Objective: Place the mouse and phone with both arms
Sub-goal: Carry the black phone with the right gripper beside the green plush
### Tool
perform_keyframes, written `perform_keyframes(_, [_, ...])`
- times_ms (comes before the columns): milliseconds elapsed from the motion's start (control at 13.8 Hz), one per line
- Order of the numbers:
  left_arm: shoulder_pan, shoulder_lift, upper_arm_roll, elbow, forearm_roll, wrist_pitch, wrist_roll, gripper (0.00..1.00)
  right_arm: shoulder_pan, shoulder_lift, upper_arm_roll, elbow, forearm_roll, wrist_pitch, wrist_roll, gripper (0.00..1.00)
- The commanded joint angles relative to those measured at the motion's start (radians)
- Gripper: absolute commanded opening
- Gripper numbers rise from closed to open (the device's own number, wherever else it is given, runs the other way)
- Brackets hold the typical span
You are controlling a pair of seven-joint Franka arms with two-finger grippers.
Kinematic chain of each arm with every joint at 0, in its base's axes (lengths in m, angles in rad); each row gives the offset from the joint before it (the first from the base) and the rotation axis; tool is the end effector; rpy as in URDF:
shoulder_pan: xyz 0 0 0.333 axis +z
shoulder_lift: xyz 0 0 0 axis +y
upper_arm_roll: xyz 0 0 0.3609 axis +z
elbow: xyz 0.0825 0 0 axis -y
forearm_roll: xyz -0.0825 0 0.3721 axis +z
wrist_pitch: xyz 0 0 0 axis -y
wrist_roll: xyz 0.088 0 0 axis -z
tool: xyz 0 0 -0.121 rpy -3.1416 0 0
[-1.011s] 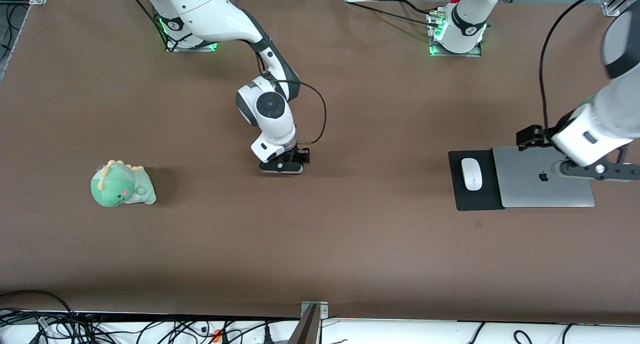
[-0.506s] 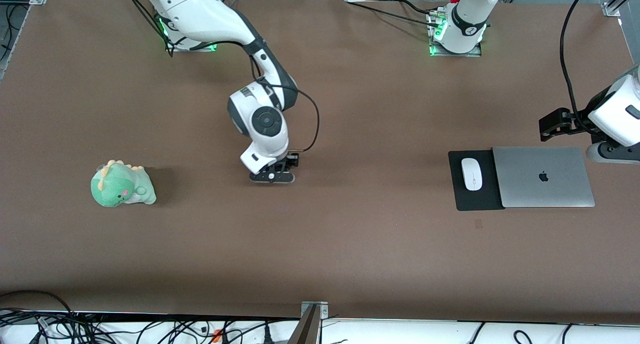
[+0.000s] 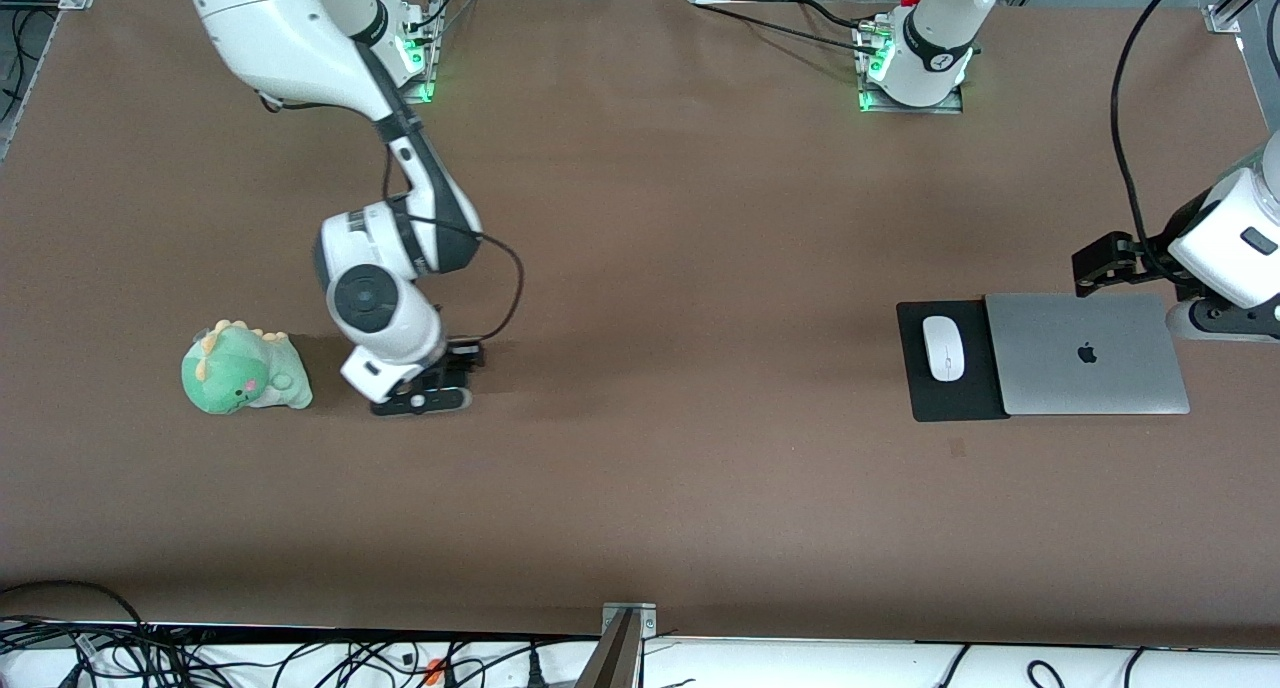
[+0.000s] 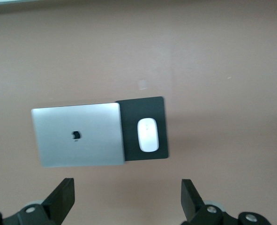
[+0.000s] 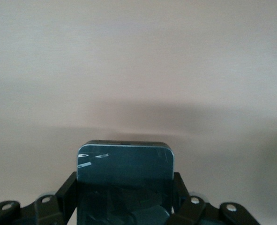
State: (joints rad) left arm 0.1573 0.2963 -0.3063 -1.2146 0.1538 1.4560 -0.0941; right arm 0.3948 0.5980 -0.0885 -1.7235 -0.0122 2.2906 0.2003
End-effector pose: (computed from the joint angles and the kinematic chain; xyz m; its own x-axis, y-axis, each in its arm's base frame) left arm 0.6285 -0.0387 0.6399 0.9990 -0.0285 -0.0356 -0.0309 -0.9971 -0.0688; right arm 0.6501 0.2128 0.2690 0.9916 0.1278 -0.0172 0.1287 -0.9897 0.0634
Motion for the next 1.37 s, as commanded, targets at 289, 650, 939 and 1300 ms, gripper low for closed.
perform_keyframes(289, [-0.145, -0.35, 0.239, -0.474, -0.094, 0.236, 0.088, 1.0, -0.138, -0.089, 0.018, -0.329, 0.032, 0.38, -0.202, 0.12])
perform_keyframes(650, [-0.137, -0.35, 0.228, -0.482, -0.099, 0.23, 0.073, 1.0, -0.171, -0.083, 0.018, -0.35, 0.032, 0.425, -0.254, 0.25])
perform_keyframes(939, [-0.145, -0.341, 0.223, -0.46, -0.094, 0.216, 0.077, 1.0, -0.172, -0.093, 0.019, -0.334, 0.04, 0.411, -0.252, 1.0])
perform_keyframes(1300, [-0.134, -0.336, 0.233, -0.46, -0.1, 0.201, 0.097, 1.0, -0.185, -0.147, 0.01, -0.106, 0.173, -0.007, -0.257, 1.0])
